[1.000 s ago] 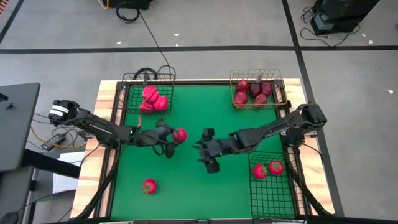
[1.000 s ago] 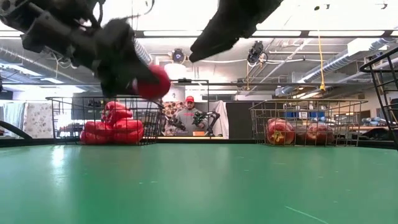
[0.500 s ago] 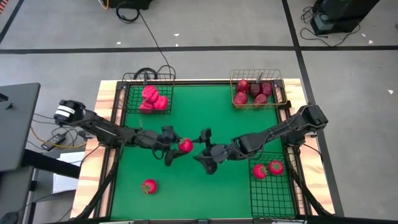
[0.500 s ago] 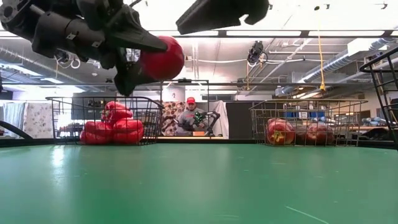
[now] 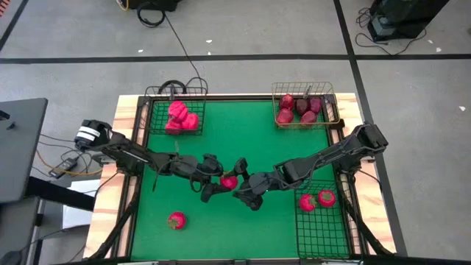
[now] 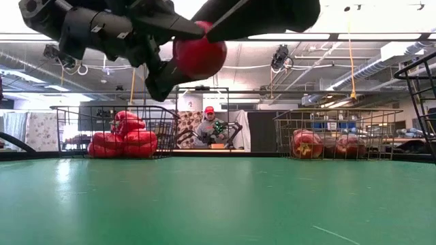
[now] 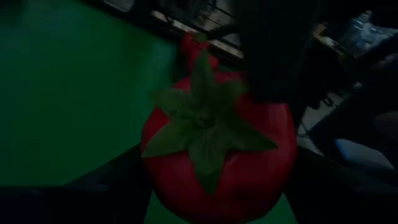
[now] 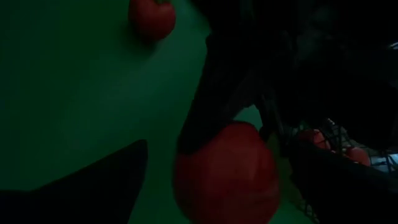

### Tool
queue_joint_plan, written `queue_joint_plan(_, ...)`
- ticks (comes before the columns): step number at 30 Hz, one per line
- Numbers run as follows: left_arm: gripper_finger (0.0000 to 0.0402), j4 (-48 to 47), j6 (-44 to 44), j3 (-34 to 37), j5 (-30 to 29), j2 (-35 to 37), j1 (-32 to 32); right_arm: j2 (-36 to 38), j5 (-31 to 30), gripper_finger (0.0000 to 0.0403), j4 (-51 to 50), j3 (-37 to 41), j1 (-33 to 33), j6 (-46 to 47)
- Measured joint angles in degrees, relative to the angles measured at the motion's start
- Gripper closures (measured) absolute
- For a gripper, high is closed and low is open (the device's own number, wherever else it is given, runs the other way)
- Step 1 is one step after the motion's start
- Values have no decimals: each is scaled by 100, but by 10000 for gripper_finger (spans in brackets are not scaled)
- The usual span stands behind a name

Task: Sort produce into baskets
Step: Put the red tomato into the bottom black black wire basket

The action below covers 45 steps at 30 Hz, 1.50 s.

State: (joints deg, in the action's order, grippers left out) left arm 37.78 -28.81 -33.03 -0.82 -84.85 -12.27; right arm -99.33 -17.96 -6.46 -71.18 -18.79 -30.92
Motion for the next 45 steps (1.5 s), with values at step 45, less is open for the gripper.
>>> queue_joint_plan(45, 74, 207, 7, -394, 560, -294, 102, 57, -514, 145, -446, -9, -219, 819)
